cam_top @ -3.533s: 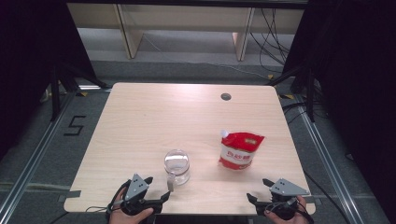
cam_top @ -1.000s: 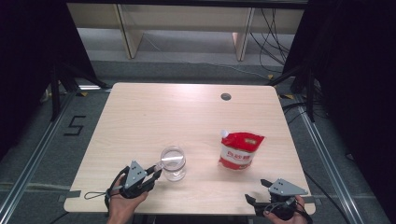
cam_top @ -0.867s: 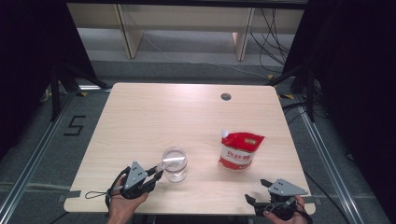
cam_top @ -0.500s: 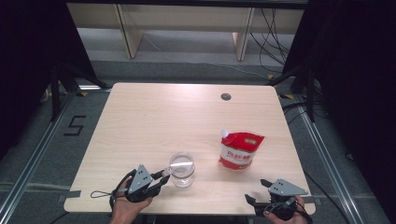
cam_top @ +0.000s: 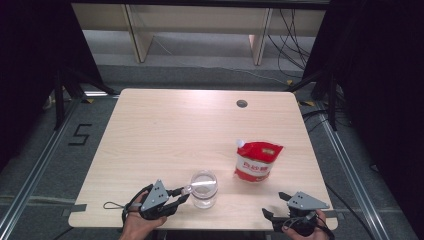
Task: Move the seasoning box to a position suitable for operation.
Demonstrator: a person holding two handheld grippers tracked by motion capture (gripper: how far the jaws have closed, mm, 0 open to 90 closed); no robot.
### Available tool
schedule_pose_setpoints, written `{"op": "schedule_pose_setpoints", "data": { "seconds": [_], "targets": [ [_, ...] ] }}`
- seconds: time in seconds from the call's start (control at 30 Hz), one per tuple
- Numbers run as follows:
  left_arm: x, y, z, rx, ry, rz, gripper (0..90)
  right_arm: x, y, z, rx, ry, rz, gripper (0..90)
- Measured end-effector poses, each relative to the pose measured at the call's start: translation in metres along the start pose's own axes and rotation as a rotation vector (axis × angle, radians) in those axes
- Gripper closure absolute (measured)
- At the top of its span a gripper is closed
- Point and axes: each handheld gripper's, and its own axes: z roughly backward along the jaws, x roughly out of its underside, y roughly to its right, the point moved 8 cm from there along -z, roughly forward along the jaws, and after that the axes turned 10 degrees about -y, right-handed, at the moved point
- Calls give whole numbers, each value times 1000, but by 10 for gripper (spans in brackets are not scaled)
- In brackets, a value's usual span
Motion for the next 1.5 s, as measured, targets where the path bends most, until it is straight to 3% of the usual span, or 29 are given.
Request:
{"op": "schedule_pose_setpoints", "data": {
  "seconds": [0.03, 0.13, 0.37, 0.43, 0.57, 0.6, 0.7, 0.83, 0.9, 0.93, 0.97, 1.03, 1.1, 1.13, 1.2, 1.23, 1.33, 1.37, 1.4, 1.5],
  "targets": [
    [-1, 3, -1, 5, 5, 17, 732, -1, 1, 0, 4, 8, 11, 195],
    [-1, 7, -2, 28, 4, 10, 732, -1, 1, 0, 12, 7, 17, 195],
    [-2, 6, -2, 33, 0, -30, 732, -1, -1, -1, -9, 6, 14, 195],
    [-1, 8, -2, 46, 6, 5, 732, -1, -1, -1, -15, 7, 15, 195],
    [-3, 7, -3, 47, 10, -31, 732, -1, -1, -2, -18, 6, 17, 195],
    [-2, 9, -3, 46, 4, -1, 732, -2, 0, -1, -5, 15, 22, 195],
    [-3, 12, -5, 69, 5, -11, 732, -2, 0, -2, -8, 16, 23, 195],
    [-4, 13, -6, 65, 10, -16, 732, -1, -1, -1, -14, 7, 12, 195],
    [-5, 14, -6, 78, 10, -35, 731, -2, -1, -1, -14, 18, 28, 195],
    [-5, 16, -7, 83, 15, -15, 730, -1, -5, -1, -30, 5, -5, 195],
    [-5, 16, -7, 83, 13, -33, 730, -1, -2, -1, -9, 10, 18, 195],
    [-5, 17, -7, 95, 12, -30, 725, -1, -3, -1, -22, 4, 26, 195],
    [-5, 17, -7, 110, 21, -7, 719, -1, -3, -1, -17, 5, 22, 195],
    [-5, 18, -6, 125, 18, 2, 699, -1, -2, -1, -14, 10, 26, 195],
    [-5, 19, -6, 132, 11, 32, 575, -1, -4, -1, -26, 10, 1, 195],
    [-5, 19, -5, 136, 3, 26, 553, -2, -2, -1, -17, 18, 31, 195],
    [-4, 20, -3, 126, -1, 21, 507, -2, -3, -2, -35, 15, 33, 195],
    [-5, 21, -2, 123, 6, 28, 501, 0, -4, -1, -14, 5, 6, 195],
    [-4, 19, -1, 116, -8, 12, 479, 0, -4, 0, -17, -6, 12, 195],
    [-4, 17, 3, 122, -7, 24, 444, 0, -3, -1, -13, 2, 19, 195]
  ]
}}
